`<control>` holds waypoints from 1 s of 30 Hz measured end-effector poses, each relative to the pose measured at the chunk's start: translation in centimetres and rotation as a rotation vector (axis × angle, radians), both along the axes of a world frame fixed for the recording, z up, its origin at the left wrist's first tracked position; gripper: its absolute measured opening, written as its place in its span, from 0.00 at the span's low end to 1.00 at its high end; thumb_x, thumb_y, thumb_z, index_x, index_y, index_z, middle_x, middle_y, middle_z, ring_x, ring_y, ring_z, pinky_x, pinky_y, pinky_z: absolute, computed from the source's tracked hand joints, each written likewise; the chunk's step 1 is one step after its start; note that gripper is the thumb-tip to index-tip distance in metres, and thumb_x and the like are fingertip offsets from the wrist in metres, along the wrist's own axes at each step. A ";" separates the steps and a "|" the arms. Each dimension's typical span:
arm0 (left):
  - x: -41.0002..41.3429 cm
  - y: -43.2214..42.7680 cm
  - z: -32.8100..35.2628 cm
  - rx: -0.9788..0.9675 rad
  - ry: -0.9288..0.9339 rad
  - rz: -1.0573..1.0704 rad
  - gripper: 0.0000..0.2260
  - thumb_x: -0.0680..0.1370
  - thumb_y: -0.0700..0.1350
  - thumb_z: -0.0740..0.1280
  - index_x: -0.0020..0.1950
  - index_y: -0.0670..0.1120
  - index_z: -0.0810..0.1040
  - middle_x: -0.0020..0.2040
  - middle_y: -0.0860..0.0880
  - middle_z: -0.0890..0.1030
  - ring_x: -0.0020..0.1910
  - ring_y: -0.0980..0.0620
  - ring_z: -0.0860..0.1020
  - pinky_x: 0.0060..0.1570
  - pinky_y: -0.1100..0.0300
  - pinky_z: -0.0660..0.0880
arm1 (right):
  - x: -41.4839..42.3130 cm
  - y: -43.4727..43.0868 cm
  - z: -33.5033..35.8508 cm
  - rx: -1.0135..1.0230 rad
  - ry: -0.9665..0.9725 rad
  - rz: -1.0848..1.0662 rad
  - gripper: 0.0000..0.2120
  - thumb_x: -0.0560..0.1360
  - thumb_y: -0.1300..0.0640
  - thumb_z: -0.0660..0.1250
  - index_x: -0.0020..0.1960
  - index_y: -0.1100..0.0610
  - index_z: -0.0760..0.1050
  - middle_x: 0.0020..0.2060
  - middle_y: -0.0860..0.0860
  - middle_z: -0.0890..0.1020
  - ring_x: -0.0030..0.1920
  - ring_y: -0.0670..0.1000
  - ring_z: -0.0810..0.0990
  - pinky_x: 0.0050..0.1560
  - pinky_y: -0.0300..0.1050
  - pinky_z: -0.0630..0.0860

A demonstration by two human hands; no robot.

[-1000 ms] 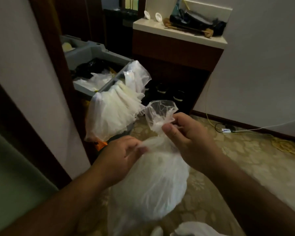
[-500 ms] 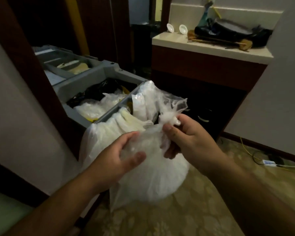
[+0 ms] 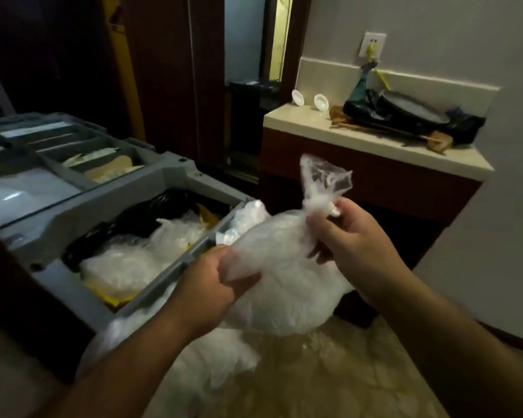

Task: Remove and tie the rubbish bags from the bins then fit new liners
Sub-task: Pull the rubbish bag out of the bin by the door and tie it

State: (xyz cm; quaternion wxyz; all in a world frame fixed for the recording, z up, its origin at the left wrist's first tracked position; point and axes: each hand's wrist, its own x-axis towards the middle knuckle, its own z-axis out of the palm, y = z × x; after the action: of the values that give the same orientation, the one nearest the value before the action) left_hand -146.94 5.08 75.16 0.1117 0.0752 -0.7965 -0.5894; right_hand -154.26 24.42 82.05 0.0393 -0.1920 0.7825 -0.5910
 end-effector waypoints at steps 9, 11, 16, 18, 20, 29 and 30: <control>-6.8 -6.1 1.5 0.064 0.091 0.141 0.14 0.77 0.38 0.67 0.50 0.59 0.77 0.39 0.65 0.83 0.41 0.73 0.78 0.39 0.73 0.76 | -7.3 -6.5 -0.6 0.419 0.263 0.171 0.15 0.75 0.36 0.65 0.55 0.43 0.74 0.46 0.39 0.77 0.44 0.35 0.77 0.37 0.32 0.73; -7.2 -8.1 1.2 0.049 0.072 0.199 0.14 0.77 0.36 0.68 0.49 0.56 0.78 0.40 0.67 0.82 0.41 0.71 0.79 0.44 0.70 0.77 | -9.3 -9.1 -1.0 0.495 0.313 0.212 0.14 0.75 0.36 0.67 0.54 0.44 0.75 0.45 0.40 0.79 0.42 0.39 0.78 0.37 0.34 0.73; -8.1 -12.2 -0.2 -0.143 0.028 0.417 0.16 0.74 0.39 0.74 0.45 0.60 0.75 0.39 0.68 0.81 0.42 0.73 0.77 0.36 0.77 0.71 | -14.2 -15.9 -2.1 0.512 0.349 0.305 0.03 0.79 0.49 0.67 0.47 0.46 0.77 0.37 0.47 0.82 0.37 0.44 0.82 0.40 0.47 0.83; -8.8 -13.7 -0.5 -0.240 0.029 0.534 0.11 0.71 0.48 0.77 0.45 0.59 0.76 0.42 0.61 0.81 0.45 0.68 0.78 0.42 0.69 0.74 | -16.4 -18.3 -2.4 0.448 0.369 0.342 0.01 0.78 0.52 0.69 0.49 0.47 0.77 0.38 0.46 0.81 0.38 0.44 0.82 0.41 0.47 0.84; -9.5 -15.1 -0.9 -0.360 -0.017 0.614 0.13 0.66 0.58 0.74 0.47 0.56 0.78 0.49 0.61 0.77 0.48 0.62 0.76 0.47 0.60 0.73 | -18.9 -20.5 -2.7 0.359 0.361 0.384 0.05 0.78 0.54 0.69 0.52 0.47 0.76 0.39 0.45 0.81 0.39 0.43 0.81 0.42 0.44 0.83; -11.7 -16.3 -2.8 -0.757 -0.341 1.052 0.11 0.69 0.50 0.78 0.45 0.48 0.80 0.48 0.54 0.70 0.44 0.51 0.71 0.43 0.56 0.69 | -26.6 -28.2 -5.0 0.199 0.271 0.927 0.14 0.75 0.63 0.71 0.44 0.42 0.78 0.39 0.42 0.82 0.42 0.40 0.81 0.41 0.39 0.76; -11.7 -16.1 -2.9 -0.743 -0.368 1.092 0.11 0.69 0.49 0.77 0.44 0.48 0.78 0.48 0.54 0.70 0.42 0.51 0.71 0.41 0.56 0.68 | -26.7 -28.8 -5.4 0.198 0.270 0.958 0.11 0.76 0.62 0.70 0.46 0.44 0.79 0.41 0.43 0.83 0.44 0.41 0.81 0.42 0.41 0.78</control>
State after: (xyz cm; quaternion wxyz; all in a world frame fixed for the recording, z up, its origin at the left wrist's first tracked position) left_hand -158.60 -10.99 72.24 0.2740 0.5218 -0.7998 -0.1139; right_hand -180.97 -4.34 76.65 0.2224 -0.5994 0.6570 -0.3995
